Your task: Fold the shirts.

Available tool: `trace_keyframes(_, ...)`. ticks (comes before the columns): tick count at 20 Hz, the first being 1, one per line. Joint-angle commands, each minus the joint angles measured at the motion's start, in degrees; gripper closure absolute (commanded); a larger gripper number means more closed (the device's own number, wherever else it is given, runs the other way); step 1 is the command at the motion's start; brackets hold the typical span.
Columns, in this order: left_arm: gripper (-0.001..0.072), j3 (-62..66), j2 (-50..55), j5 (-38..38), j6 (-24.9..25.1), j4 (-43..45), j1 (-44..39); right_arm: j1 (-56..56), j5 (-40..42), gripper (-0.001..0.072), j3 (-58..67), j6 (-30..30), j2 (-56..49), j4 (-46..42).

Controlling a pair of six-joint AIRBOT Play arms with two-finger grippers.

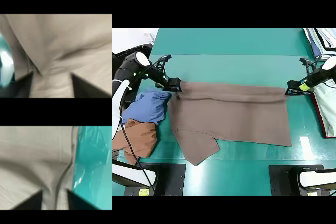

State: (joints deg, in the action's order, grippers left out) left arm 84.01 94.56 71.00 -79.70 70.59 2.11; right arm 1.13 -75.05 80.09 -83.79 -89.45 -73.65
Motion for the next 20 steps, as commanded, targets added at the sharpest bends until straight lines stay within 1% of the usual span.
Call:
trace_keyframes(1, 0.0210, -1.7, -1.6, 1.8, -1.9, 0.4, 0.0, -0.7, 1.6, 0.0332, -3.5, 0.0, 3.7, 3.7)
trace_keyframes(4, 0.0205, -3.5, -8.2, 5.6, -1.9, 2.4, 0.0, -3.0, -1.9, 0.0332, -3.5, 0.0, 9.5, 3.6)
trace_keyframes(6, 0.0205, -10.1, -14.9, 8.6, -2.9, 3.0, 0.0, -4.0, -5.2, 0.0331, -3.5, 0.1, 13.4, 3.6)
trace_keyframes(7, 0.0205, -14.6, -18.5, 9.2, -3.5, 2.9, 0.0, -4.1, -5.5, 0.0332, -3.5, 0.1, 14.9, 3.5)
trace_keyframes(11, 0.0205, -38.1, -34.0, 6.1, -7.5, 2.8, 0.0, -2.9, -5.4, 0.0332, -3.5, 0.5, 18.6, 3.6)
trace_keyframes(14, 0.0205, -51.0, -40.9, 4.4, -10.6, 1.5, 0.0, -1.5, -5.3, 0.0332, -3.5, 0.9, 18.5, 3.6)
trace_keyframes(18, 0.0205, -58.2, -42.2, -1.4, -10.8, -6.3, -0.1, -0.2, -4.6, 0.0332, -3.5, 0.9, 18.6, 3.6)
trace_keyframes(20, 0.0205, -60.0, -42.2, -4.7, -8.9, -11.3, -0.1, -0.1, -4.8, 0.0332, -3.5, 0.9, 18.6, 3.7)
